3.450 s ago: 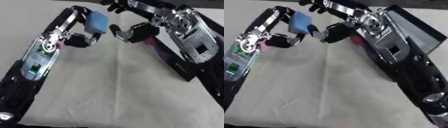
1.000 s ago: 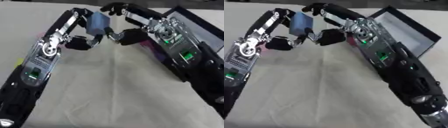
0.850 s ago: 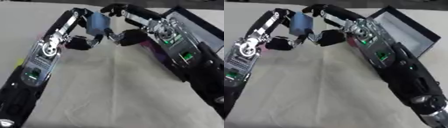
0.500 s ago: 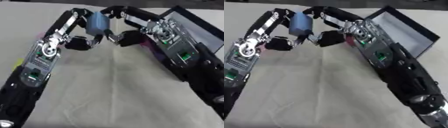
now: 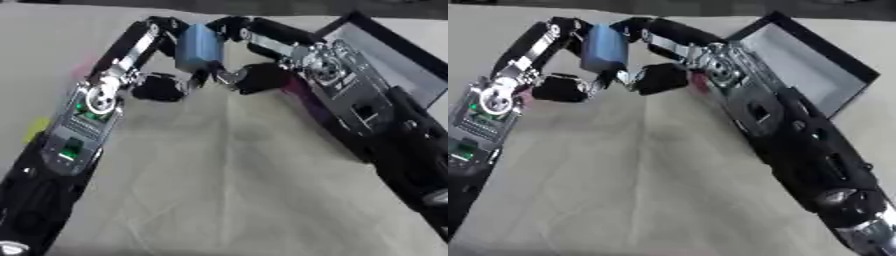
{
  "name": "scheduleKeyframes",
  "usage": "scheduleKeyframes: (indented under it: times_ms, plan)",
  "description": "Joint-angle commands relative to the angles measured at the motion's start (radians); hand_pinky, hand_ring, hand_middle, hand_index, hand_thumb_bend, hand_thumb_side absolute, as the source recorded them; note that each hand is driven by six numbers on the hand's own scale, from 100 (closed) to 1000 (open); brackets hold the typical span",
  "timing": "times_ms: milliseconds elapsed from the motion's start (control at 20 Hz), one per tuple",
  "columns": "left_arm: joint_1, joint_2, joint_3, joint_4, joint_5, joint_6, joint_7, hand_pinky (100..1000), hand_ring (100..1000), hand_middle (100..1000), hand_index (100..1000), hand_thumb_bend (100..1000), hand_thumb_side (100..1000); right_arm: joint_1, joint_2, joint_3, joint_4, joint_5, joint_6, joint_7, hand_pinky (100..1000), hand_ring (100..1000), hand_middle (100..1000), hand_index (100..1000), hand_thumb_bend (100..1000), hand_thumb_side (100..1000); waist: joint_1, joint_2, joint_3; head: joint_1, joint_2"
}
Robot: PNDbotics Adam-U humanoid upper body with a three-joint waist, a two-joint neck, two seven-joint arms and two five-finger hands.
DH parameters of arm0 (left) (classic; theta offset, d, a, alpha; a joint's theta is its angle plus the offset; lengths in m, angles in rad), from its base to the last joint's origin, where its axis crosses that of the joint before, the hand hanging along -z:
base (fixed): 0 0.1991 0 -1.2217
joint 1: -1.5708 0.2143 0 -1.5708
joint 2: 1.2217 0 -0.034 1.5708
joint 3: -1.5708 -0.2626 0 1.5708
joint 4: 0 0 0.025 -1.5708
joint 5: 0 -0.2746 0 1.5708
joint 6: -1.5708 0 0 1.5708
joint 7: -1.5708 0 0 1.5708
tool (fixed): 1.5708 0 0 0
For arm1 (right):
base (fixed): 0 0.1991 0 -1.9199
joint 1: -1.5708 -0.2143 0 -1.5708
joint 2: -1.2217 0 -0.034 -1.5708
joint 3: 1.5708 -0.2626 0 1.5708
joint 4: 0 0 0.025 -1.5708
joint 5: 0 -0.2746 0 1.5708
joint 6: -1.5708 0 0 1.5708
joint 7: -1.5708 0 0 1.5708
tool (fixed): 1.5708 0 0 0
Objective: Pick up the objects with one hand, pass them to the other hand, and then place them into the box on the other side of the table.
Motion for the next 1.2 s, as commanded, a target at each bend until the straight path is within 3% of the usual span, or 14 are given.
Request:
scheduleKeyframes:
  times_ms: [50,750,1200]
  plan:
    - [-0.021,0.004,-0.002,-0.023,0.004,-0.004,-0.003,686,532,565,575,142,100,-0.018,-0.004,-0.009,-0.003,-0.003,-0.003,0.007,927,923,969,990,100,652,-0.012,-0.017,0.001,-0.003,-0.006]
    - [-0.024,0.002,-0.017,-0.027,0.049,-0.031,-0.031,680,525,562,581,146,100,-0.017,-0.007,-0.008,0.0,-0.026,0.009,-0.002,917,900,941,973,100,587,-0.011,-0.015,0.001,-0.005,-0.003]
    - [-0.024,0.003,-0.023,-0.03,0.078,-0.048,-0.041,674,518,559,583,147,100,-0.014,-0.01,-0.008,0.002,-0.077,0.041,-0.046,886,816,818,848,100,426,-0.01,-0.016,0.002,-0.008,-0.002]
